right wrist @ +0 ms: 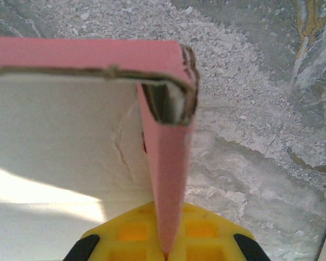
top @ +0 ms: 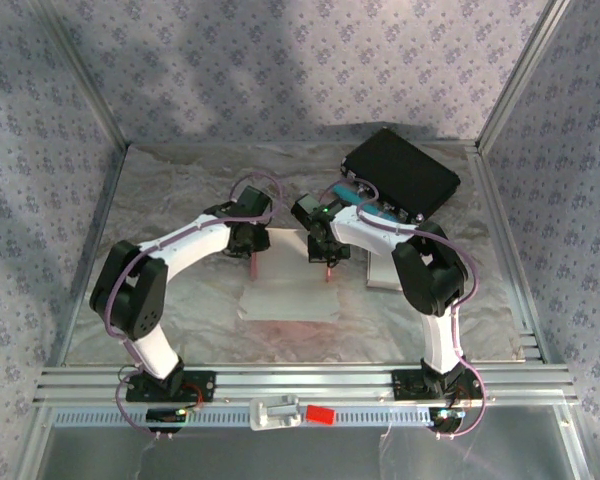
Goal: Fold the paper box
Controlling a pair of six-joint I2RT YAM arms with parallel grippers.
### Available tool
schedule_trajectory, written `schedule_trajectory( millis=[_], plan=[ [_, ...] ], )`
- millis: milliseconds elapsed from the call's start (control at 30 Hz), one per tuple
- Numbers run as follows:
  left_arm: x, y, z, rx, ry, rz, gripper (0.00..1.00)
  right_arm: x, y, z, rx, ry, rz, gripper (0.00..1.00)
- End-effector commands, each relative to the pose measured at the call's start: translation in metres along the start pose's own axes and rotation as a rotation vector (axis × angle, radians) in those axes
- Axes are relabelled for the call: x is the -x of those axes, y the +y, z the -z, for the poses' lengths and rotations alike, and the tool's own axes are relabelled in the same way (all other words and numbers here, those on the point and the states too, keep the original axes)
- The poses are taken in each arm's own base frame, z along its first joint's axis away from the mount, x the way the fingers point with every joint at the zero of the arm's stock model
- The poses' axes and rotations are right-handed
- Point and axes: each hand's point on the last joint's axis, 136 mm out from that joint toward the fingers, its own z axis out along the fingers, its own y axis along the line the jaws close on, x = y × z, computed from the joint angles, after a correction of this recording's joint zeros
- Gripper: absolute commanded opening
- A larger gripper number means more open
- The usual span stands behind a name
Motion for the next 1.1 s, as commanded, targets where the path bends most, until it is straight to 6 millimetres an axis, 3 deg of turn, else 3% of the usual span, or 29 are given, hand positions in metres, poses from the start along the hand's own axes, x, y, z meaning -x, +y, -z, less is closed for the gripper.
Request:
schedule_trajectory(
  millis=[0, 267, 533, 767, 933, 1067],
  plan=[
    [-0.012, 0.008, -0.009, 0.046, 0.047, -0.037, 0.30, -0.016, -0.013, -0.016, -0.070, 0.058, 0.026, 0.00],
    [-0.012, 0.017, -0.020, 0.143, 0.051, -0.072, 0.15, -0.015, -0.013, -0.015, -0.070, 0.055, 0.021, 0.00],
    [-0.015, 0.028, -0.013, 0.315, 0.007, -0.120, 0.00, -0.016, -0.012, -0.017, -0.069, 0.060, 0.020, 0.00],
    [-0.027, 0.041, -0.012, 0.445, -0.001, -0.075, 0.00, -0.019, -0.007, -0.021, -0.058, 0.073, 0.014, 0.00],
    [-0.024, 0.029, -0.015, 0.373, -0.008, -0.072, 0.00, -0.019, -0.005, -0.021, -0.050, 0.074, 0.017, 0.00],
    [-0.014, 0.011, -0.006, 0.300, -0.019, -0.089, 0.22, -0.022, -0.007, -0.023, -0.059, 0.082, 0.033, 0.00]
  ],
)
